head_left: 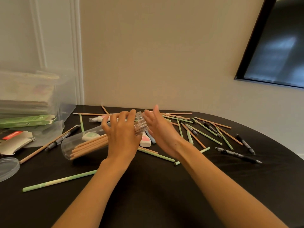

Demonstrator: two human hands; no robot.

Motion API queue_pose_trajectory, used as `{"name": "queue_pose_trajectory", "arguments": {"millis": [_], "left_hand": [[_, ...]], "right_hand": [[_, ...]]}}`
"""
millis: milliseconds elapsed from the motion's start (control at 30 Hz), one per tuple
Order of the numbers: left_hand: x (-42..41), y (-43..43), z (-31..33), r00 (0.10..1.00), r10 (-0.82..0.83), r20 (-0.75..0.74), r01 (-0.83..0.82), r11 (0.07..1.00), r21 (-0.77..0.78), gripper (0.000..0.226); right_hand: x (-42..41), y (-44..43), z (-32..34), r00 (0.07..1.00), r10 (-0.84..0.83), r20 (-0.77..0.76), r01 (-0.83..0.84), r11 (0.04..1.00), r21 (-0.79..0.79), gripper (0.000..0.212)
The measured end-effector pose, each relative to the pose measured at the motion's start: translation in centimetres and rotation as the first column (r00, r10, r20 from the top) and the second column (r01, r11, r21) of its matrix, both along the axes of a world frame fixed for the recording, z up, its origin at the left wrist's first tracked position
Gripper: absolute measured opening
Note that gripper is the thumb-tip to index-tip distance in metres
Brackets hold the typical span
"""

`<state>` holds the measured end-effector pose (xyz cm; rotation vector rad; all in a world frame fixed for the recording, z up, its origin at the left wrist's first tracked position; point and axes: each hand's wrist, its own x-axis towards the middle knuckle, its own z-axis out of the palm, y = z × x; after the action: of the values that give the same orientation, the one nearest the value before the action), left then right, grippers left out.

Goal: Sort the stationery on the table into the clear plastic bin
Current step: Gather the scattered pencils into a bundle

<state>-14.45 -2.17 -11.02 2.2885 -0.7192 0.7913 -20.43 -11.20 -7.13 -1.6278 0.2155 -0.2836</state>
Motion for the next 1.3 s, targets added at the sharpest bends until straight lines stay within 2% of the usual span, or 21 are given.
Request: {"name": "queue_pose_trajectory", "arguments": {"millis": [67, 100, 133, 200, 233, 300, 533, 600, 800, 900, 1000, 1133, 1233, 1300], "left_hand": [[0.3, 0.3, -0.1, 1.0, 0.025, -0.007, -0.025, 1.0, -0.001, 0.065], [0.5, 0.4, -0.1, 0.999, 0.037, -0.016, -0.037, 0.999, -0.003, 0.065], [0.7, 0.5, -0.2, 0.999, 0.046, -0.027, -0.046, 0.999, -0.003, 0.066], [1.1, 0.5, -0.2, 0.997, 0.065, -0.046, -0.064, 0.998, 0.003, 0.067], [1.3, 0.6, -0.2, 0.996, 0.074, -0.055, -0.073, 0.997, 0.009, 0.067], [1.6, 0.7, -0.3, 0.994, 0.089, -0.07, -0.088, 0.996, 0.022, 0.067], [2.1, 0.8, -0.8, 0.988, 0.123, -0.094, -0.119, 0.992, 0.051, 0.067], [2.2, 0.7, -1.0, 0.987, 0.122, -0.1, -0.117, 0.991, 0.062, 0.067], [2.3, 0.5, -1.3, 0.989, 0.129, -0.074, -0.124, 0.99, 0.064, 0.066], [2.3, 0.3, -1.6, 0.989, 0.137, -0.053, -0.132, 0.988, 0.084, 0.066], [2.2, 0.0, -1.6, 0.989, 0.138, -0.045, -0.133, 0.987, 0.09, 0.066], [2.1, -0.3, -1.6, 0.988, 0.149, -0.041, -0.145, 0.985, 0.093, 0.067], [2.1, -0.6, -1.7, 0.987, 0.152, -0.043, -0.146, 0.983, 0.111, 0.068], [2.0, -0.8, -1.8, 0.989, 0.144, -0.041, -0.139, 0.984, 0.116, 0.068]], "right_hand": [[0.3, -1.0, -0.2, 0.99, -0.14, 0.003, 0.14, 0.99, 0.004, 0.051], [0.3, -1.6, -0.5, 0.969, -0.246, -0.027, 0.241, 0.963, -0.116, 0.043], [0.4, -2.2, -1.2, 0.939, -0.341, -0.054, 0.305, 0.893, -0.33, 0.035], [0.6, -3.2, -2.9, 0.914, -0.397, -0.079, 0.243, 0.695, -0.677, 0.024], [0.7, -3.5, -3.6, 0.914, -0.394, -0.098, 0.188, 0.624, -0.758, 0.022], [0.9, -3.8, -4.8, 0.911, -0.382, -0.156, 0.097, 0.567, -0.818, 0.021], [2.6, -3.5, -5.5, 0.878, -0.312, -0.362, -0.091, 0.634, -0.768, 0.035], [2.7, -3.3, -5.1, 0.883, -0.293, -0.366, -0.123, 0.61, -0.783, 0.036], [0.7, -3.8, -2.8, 0.908, -0.225, -0.353, -0.16, 0.592, -0.79, 0.007], [-1.2, -5.4, -2.0, 0.868, -0.155, -0.471, -0.259, 0.67, -0.696, 0.016], [-3.1, -7.4, -1.5, 0.832, -0.064, -0.551, -0.299, 0.785, -0.542, 0.012], [-4.5, -9.9, -2.0, 0.869, -0.008, -0.495, -0.214, 0.896, -0.39, 0.012], [-3.8, -10.7, -2.8, 0.908, -0.162, -0.386, 0.021, 0.938, -0.345, 0.009], [-2.6, -10.4, -3.3, 0.894, -0.307, -0.328, 0.164, 0.903, -0.397, 0.006]]}}
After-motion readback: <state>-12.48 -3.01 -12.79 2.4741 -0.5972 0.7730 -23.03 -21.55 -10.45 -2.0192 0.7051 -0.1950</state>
